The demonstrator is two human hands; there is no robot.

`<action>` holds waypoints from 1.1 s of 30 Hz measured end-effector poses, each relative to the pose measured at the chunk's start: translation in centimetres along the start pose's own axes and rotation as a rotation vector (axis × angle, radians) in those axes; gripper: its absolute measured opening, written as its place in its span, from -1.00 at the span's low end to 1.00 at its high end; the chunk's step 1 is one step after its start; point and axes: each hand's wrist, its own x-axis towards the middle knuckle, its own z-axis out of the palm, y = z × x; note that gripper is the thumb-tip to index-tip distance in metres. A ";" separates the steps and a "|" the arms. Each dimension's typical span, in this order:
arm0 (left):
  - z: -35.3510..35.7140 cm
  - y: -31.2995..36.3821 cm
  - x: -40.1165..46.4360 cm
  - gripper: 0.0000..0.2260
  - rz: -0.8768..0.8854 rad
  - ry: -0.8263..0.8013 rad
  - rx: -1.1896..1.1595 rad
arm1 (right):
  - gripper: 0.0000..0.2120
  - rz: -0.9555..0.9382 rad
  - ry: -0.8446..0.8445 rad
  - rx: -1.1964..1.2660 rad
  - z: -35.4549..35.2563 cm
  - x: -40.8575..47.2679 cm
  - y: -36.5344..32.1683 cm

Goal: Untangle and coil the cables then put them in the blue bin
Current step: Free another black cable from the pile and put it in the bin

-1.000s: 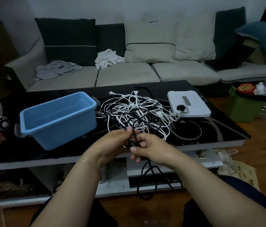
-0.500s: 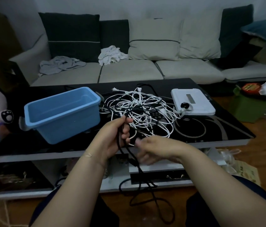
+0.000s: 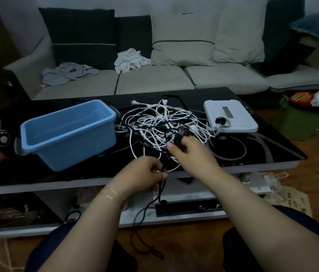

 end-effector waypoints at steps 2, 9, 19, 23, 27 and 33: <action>-0.1 0.4 -0.1 -0.82 0.029 0.088 -0.229 | -0.51 0.052 -0.087 0.368 -0.2 -0.1 -0.9; -1.9 0.2 0.0 -0.76 0.124 0.586 -0.543 | -0.73 0.071 -0.701 0.481 -0.1 -2.4 -1.8; -1.8 1.2 -1.1 -0.52 0.131 0.251 -0.571 | -0.77 -0.228 0.018 0.502 -2.7 -1.4 -1.2; -1.2 1.9 -1.3 -0.63 0.040 -0.109 -1.032 | -0.75 -0.172 0.083 0.493 -2.1 -1.0 -1.1; -1.5 1.7 -1.1 -0.65 0.037 -0.225 -1.158 | -0.73 -0.084 0.182 0.508 -1.7 -0.9 -0.7; -1.8 2.1 -0.8 -0.69 0.078 -0.118 -1.446 | -0.77 0.130 0.007 0.532 -0.7 -0.8 -0.6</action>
